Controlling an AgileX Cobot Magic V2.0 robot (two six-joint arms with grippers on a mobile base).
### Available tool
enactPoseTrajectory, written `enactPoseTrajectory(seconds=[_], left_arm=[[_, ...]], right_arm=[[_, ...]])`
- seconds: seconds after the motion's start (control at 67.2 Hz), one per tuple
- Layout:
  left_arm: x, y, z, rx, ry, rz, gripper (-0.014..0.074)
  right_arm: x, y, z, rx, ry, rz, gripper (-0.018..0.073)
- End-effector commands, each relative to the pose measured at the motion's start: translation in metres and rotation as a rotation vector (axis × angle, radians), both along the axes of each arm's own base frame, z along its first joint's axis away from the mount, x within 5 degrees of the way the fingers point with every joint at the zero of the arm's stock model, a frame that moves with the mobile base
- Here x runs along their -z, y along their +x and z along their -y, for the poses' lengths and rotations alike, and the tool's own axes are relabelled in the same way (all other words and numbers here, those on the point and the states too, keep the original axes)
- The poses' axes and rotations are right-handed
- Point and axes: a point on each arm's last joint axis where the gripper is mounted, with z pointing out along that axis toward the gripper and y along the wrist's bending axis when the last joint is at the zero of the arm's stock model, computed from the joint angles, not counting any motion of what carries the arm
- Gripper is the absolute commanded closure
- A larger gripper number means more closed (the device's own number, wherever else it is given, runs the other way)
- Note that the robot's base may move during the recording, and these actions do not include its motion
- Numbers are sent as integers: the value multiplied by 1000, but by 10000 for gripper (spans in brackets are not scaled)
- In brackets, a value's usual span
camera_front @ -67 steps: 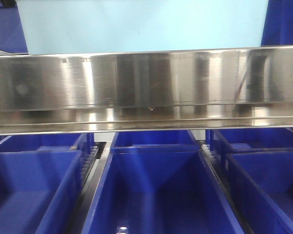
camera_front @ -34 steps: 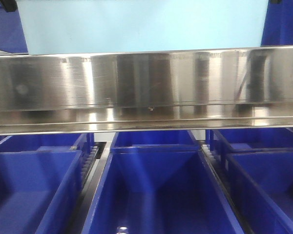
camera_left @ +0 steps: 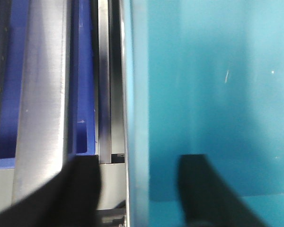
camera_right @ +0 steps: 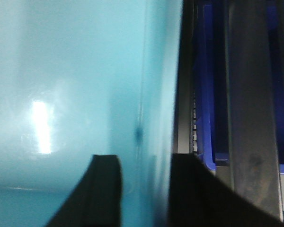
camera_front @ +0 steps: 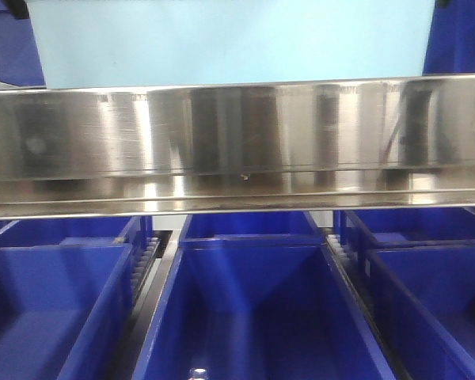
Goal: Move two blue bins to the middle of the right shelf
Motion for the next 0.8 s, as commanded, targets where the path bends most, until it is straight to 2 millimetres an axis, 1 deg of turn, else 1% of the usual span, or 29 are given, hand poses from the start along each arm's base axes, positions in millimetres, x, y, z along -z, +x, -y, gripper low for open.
enactPoseTrajectory(seconds=[0.0, 0.045, 0.104, 0.134, 0.208, 0.788], left_arm=[[-1, 0, 0, -13, -21, 1, 454], [-1, 0, 0, -13, -21, 1, 512], [-1, 0, 0, -13, -21, 1, 580], [-1, 0, 0, -13, -21, 1, 626], [-1, 0, 0, -13, -22, 0, 708], [-2, 0, 0, -18, -17, 6, 707]], right_arm=[[-3, 0, 2, -2, 1, 19, 555], [-3, 0, 2, -2, 1, 19, 611], [-3, 0, 2, -2, 1, 19, 708], [-3, 0, 2, -2, 1, 19, 725], [-3, 0, 2, -2, 1, 19, 726], [-5, -1, 2, -2, 3, 22, 726]])
